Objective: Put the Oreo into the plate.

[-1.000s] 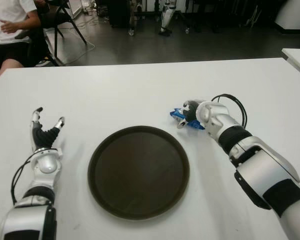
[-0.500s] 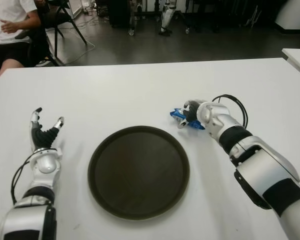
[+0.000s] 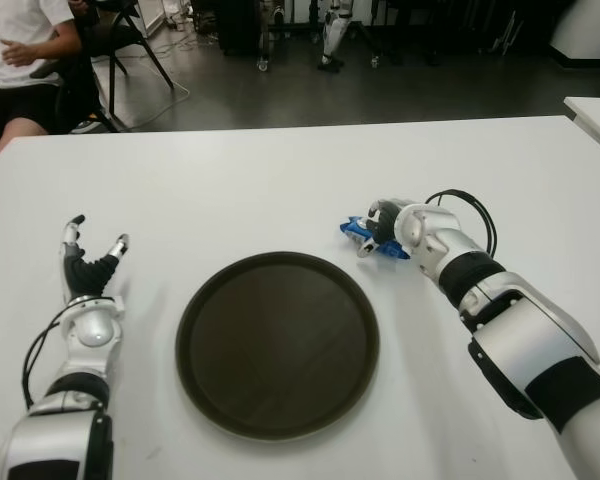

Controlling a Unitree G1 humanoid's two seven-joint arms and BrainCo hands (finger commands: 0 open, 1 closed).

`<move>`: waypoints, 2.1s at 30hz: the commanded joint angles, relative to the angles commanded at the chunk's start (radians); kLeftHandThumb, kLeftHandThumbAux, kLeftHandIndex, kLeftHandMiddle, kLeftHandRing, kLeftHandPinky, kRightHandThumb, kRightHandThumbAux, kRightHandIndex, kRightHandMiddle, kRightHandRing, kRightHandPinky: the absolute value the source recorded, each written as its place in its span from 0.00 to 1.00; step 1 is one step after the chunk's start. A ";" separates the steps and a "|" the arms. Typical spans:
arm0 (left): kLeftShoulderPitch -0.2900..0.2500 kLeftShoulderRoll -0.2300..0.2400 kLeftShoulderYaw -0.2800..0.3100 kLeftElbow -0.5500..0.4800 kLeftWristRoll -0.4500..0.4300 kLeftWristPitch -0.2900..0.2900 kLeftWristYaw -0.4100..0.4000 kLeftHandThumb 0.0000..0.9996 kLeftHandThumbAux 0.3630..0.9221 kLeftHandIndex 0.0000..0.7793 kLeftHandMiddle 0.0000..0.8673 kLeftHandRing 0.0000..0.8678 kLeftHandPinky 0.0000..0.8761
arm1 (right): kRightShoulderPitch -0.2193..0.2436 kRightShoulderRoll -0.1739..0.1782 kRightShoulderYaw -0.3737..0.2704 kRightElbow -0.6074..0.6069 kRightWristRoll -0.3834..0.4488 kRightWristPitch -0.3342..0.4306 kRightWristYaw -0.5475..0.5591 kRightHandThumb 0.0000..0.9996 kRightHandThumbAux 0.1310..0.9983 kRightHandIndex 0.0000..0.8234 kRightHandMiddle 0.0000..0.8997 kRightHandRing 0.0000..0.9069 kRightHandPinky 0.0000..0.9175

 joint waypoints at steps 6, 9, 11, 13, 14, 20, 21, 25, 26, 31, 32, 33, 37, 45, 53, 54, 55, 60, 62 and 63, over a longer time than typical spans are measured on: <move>0.001 0.000 0.004 -0.002 -0.008 -0.008 -0.012 0.00 0.61 0.02 0.01 0.00 0.00 | 0.011 -0.005 0.001 0.010 -0.002 0.008 -0.033 0.00 0.59 0.18 0.24 0.26 0.26; 0.002 0.000 0.008 -0.002 -0.014 -0.012 -0.021 0.00 0.61 0.02 0.01 0.00 0.00 | 0.012 -0.003 0.000 0.017 -0.003 0.012 -0.051 0.00 0.59 0.14 0.21 0.23 0.26; 0.002 0.000 0.008 -0.002 -0.016 -0.013 -0.025 0.00 0.62 0.02 0.01 0.00 0.00 | 0.015 -0.005 0.001 0.024 -0.004 0.009 -0.065 0.00 0.59 0.11 0.19 0.22 0.26; 0.002 0.000 0.009 -0.003 -0.016 -0.013 -0.027 0.00 0.62 0.02 0.01 0.00 0.00 | 0.016 -0.007 0.003 0.029 -0.005 0.005 -0.072 0.00 0.59 0.10 0.18 0.22 0.25; 0.003 0.000 0.007 -0.003 -0.015 -0.012 -0.026 0.00 0.63 0.02 0.01 0.00 0.00 | 0.015 -0.007 0.005 0.032 -0.006 0.004 -0.071 0.00 0.60 0.09 0.18 0.21 0.25; 0.002 0.002 0.004 -0.005 -0.009 -0.008 -0.021 0.00 0.59 0.01 0.01 0.00 0.00 | 0.013 -0.007 0.014 0.038 -0.010 0.001 -0.064 0.00 0.61 0.09 0.17 0.20 0.25; 0.003 0.002 0.004 -0.005 -0.009 -0.008 -0.020 0.00 0.59 0.01 0.01 0.00 0.00 | 0.013 -0.006 0.014 0.038 -0.011 0.001 -0.064 0.00 0.61 0.09 0.17 0.20 0.25; 0.006 0.003 0.006 -0.005 -0.009 -0.010 -0.015 0.00 0.58 0.01 0.01 0.00 0.01 | 0.014 -0.004 0.016 0.036 -0.012 0.001 -0.058 0.00 0.61 0.10 0.18 0.22 0.26; 0.006 0.002 0.008 -0.004 -0.011 -0.012 -0.015 0.00 0.57 0.01 0.01 0.00 0.01 | 0.015 -0.004 0.016 0.035 -0.010 -0.001 -0.054 0.00 0.61 0.10 0.19 0.22 0.26; 0.006 0.000 0.014 -0.003 -0.018 -0.014 -0.016 0.00 0.59 0.02 0.02 0.00 0.01 | 0.015 -0.004 0.017 0.033 -0.009 -0.004 -0.044 0.00 0.60 0.13 0.22 0.25 0.27; 0.005 -0.001 0.015 -0.003 -0.019 -0.013 -0.016 0.00 0.59 0.02 0.02 0.00 0.01 | 0.013 -0.003 0.018 0.033 -0.010 -0.002 -0.037 0.00 0.60 0.13 0.22 0.25 0.28; 0.004 -0.002 0.017 -0.003 -0.021 -0.012 -0.016 0.00 0.59 0.02 0.02 0.00 0.01 | 0.011 -0.002 0.019 0.034 -0.010 -0.001 -0.028 0.00 0.60 0.13 0.23 0.26 0.28; 0.001 -0.003 0.020 -0.001 -0.023 -0.007 -0.024 0.00 0.58 0.02 0.01 0.00 0.01 | 0.008 -0.001 0.022 0.035 -0.011 0.000 -0.010 0.00 0.61 0.15 0.24 0.28 0.30; 0.000 0.001 0.021 -0.001 -0.023 -0.005 -0.038 0.00 0.62 0.03 0.01 0.00 0.00 | 0.007 0.004 0.023 0.035 -0.010 0.008 -0.009 0.00 0.61 0.10 0.21 0.24 0.26; 0.005 -0.006 0.023 -0.005 -0.025 -0.013 -0.032 0.00 0.58 0.02 0.01 0.00 0.00 | 0.012 0.004 0.015 0.031 -0.001 0.002 -0.013 0.00 0.63 0.12 0.22 0.25 0.26; 0.005 -0.007 0.024 -0.005 -0.026 -0.016 -0.031 0.00 0.58 0.02 0.01 0.00 0.00 | 0.012 0.004 0.015 0.031 -0.001 0.001 -0.013 0.00 0.64 0.13 0.22 0.25 0.27; 0.004 -0.008 0.024 -0.006 -0.026 -0.017 -0.031 0.00 0.58 0.02 0.01 0.00 0.00 | 0.012 0.005 0.014 0.031 -0.001 0.000 -0.013 0.00 0.65 0.14 0.23 0.26 0.28; 0.005 -0.002 0.017 -0.005 -0.019 -0.016 -0.026 0.00 0.60 0.03 0.01 0.00 0.00 | 0.022 0.004 0.007 0.023 0.002 -0.015 -0.049 0.00 0.66 0.18 0.25 0.27 0.29; 0.005 0.000 0.013 -0.004 -0.014 -0.013 -0.021 0.00 0.59 0.02 0.01 0.00 0.00 | 0.030 0.002 0.001 0.017 0.004 -0.027 -0.078 0.00 0.68 0.20 0.26 0.28 0.29; 0.005 0.000 0.012 -0.004 -0.013 -0.013 -0.020 0.00 0.59 0.02 0.01 0.00 0.00 | 0.032 0.001 -0.001 0.016 0.005 -0.030 -0.085 0.00 0.68 0.21 0.26 0.28 0.29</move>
